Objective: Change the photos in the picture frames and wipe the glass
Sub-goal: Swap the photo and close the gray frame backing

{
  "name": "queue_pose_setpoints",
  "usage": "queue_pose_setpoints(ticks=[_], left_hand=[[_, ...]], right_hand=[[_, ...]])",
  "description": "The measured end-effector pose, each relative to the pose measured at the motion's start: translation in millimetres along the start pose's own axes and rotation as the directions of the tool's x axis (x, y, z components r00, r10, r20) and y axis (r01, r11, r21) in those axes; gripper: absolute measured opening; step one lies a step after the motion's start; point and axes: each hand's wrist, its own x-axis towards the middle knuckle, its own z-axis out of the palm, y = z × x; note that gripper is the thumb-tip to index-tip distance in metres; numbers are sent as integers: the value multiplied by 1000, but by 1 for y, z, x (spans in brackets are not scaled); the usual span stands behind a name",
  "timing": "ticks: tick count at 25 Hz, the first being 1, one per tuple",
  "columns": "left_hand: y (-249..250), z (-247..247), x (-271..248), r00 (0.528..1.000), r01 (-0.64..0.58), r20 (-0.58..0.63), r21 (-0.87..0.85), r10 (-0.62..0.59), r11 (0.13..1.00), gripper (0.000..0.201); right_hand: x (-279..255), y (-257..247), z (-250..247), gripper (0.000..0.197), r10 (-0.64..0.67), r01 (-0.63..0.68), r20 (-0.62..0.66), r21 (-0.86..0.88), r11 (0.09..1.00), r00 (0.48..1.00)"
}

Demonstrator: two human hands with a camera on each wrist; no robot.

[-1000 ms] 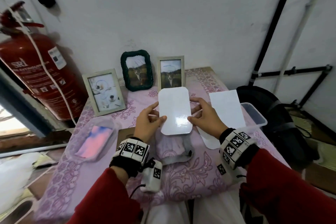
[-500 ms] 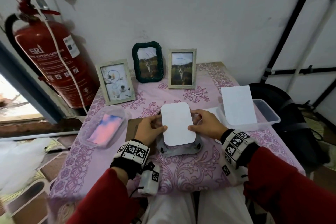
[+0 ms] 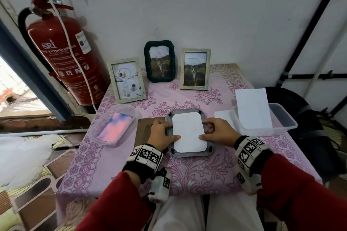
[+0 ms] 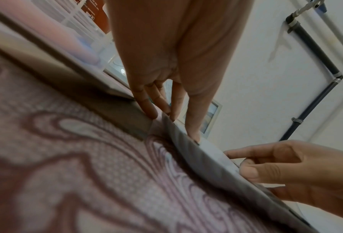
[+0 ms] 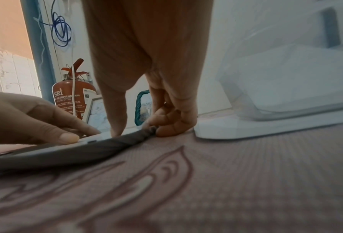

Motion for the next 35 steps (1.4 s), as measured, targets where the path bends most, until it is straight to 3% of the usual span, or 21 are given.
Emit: queue_pose_setpoints(ticks=[9,13,16,19,24,29,35], left_hand=[[-1,-3,-1,999,-33,-13,-24,32,999,54],[-4,-14,-6,982,-38,-189,-189,1,981,40],[-20,-27,-12,945,63,-318,-60,-79,996,37],[-36,-35,-20,948,192,-279,112,-154,975,46],[-42,-37,-28,946,241,-257,141,-200,960,60],[-38,-35,-26,936,295,-254,194,-243,935,61],[-28,-33,-27,922,341,-266,222,-279,913,62]], right_hand=[[-1,-2,-4,50,-3,4,32,-10,1000,999],[-2,-2,-3,47,3,-3,34,-8,1000,999],[-1,-3,-1,45,15,-14,35,-15,1000,999],[0,-3,1,47,23,-22,31,-20,1000,999],[0,-1,1,46,34,-33,17,-34,999,999],[-1,-3,1,52,32,-34,-45,-52,998,998],[-2,-4,1,63,49,-50,-21,-80,996,999]])
